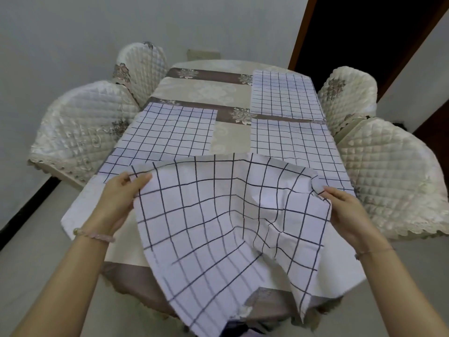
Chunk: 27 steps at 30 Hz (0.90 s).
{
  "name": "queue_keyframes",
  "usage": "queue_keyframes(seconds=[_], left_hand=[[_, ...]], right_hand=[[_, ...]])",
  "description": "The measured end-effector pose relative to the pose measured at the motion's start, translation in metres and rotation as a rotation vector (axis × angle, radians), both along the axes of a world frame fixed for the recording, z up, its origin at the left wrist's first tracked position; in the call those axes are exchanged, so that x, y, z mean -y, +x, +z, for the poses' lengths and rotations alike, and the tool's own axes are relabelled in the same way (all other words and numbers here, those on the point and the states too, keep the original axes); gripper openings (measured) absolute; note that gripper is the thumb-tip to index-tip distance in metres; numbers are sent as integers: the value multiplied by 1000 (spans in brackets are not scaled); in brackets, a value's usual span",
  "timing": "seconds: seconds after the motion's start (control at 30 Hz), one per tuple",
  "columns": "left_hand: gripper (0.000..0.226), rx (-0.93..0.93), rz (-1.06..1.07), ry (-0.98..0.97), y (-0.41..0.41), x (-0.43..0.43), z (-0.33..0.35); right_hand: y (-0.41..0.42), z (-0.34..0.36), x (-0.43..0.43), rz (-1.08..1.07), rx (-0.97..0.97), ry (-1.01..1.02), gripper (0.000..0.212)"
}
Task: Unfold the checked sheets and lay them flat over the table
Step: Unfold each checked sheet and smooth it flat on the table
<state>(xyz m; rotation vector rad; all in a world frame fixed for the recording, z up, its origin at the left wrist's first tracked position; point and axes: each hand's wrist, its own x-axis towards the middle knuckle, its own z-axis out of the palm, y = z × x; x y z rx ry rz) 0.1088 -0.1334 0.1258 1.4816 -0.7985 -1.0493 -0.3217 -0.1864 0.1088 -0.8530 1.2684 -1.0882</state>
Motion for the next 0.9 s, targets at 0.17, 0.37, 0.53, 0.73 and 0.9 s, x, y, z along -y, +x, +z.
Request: queue_keyframes(seconds=[0.17, 0.37, 0.53, 0.73, 0.9], left_hand=[[18, 175, -73, 70, 12, 57, 5], [21, 295, -65, 277, 23, 119, -39], [28, 108, -92, 442, 23, 128, -78], [27, 209, -105, 551, 20, 74, -111], [37, 225, -102, 574, 12, 21, -116]], right_hand=[[1, 5, 51, 72, -46, 79, 47], [8, -6, 96, 132, -21, 265, 48], [8, -20, 105, 99, 8, 394, 59], [-8, -53, 74, -11, -1, 416, 59], [-11, -69, 34, 53, -158, 373, 65]])
